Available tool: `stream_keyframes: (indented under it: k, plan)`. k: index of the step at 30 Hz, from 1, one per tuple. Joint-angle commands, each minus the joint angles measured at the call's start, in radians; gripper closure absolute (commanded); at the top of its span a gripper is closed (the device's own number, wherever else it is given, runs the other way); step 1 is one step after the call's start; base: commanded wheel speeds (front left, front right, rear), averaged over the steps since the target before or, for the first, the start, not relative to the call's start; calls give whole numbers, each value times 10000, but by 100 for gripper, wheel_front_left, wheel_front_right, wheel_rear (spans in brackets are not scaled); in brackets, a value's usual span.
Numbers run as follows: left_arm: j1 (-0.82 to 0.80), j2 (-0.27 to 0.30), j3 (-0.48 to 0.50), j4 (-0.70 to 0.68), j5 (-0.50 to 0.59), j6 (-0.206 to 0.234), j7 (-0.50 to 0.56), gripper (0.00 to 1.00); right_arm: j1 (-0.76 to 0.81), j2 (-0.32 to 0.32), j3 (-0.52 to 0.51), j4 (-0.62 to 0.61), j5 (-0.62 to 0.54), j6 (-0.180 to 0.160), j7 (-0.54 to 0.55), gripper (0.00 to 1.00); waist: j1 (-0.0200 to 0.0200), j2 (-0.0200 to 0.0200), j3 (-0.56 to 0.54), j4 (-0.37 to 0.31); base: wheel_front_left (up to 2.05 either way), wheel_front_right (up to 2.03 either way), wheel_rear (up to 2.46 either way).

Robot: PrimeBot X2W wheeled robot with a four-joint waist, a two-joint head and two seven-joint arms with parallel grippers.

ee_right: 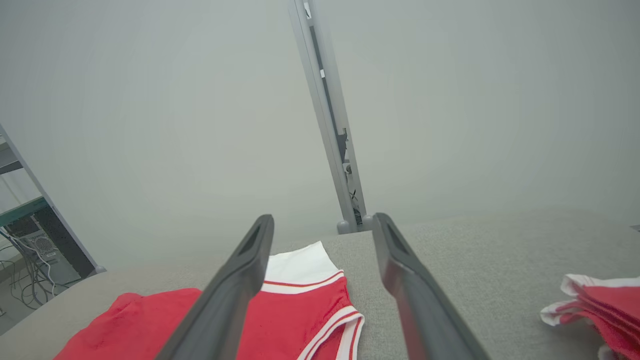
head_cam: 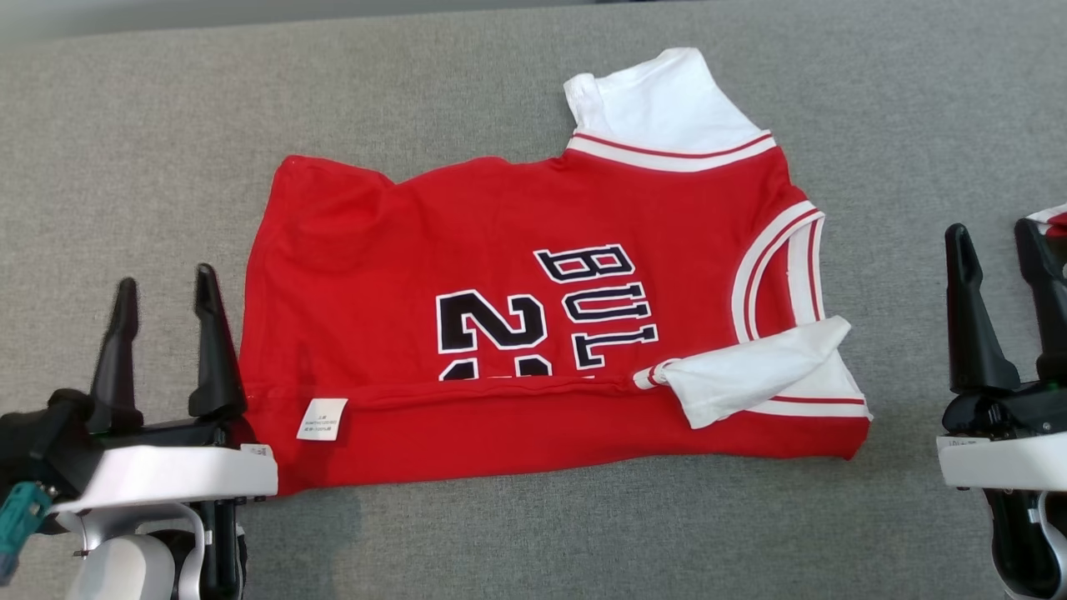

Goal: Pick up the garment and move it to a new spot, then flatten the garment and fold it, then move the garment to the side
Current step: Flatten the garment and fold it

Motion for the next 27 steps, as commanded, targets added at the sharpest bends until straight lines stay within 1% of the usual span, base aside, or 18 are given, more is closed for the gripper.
stream_keyframes:
  k: [1, 5, 10, 17, 27]
  plan:
    - [-164, 1, 79, 93, 291, 102, -461, 0, -78, -141, 46, 71, -475, 0, -516, 0, 0, 0, -185, -27, 0, 0, 0]
    - [-306, 68, 13, 319, 917, -8, -1074, 0, -36, -268, 306, 423, -1306, -1, -1227, 0, 0, 0, -468, -1, 0, 0, 0]
    - [-127, 423, -218, 942, 1405, -444, -1223, 0, 217, -345, 549, 963, -1944, -1, -1470, 0, 0, 0, -807, 51, 0, 0, 0]
    - [68, 735, -506, 1559, 1551, -694, -1005, 0, 340, -233, 687, 1596, -2107, -1, -1628, 0, 0, 0, -1088, 97, 0, 0, 0]
    - [-188, 1019, -749, 1706, 1660, -823, -552, 0, 177, -327, 740, 1782, -2048, -1, -1615, 0, 0, 0, -1137, 216, 0, 0, 0]
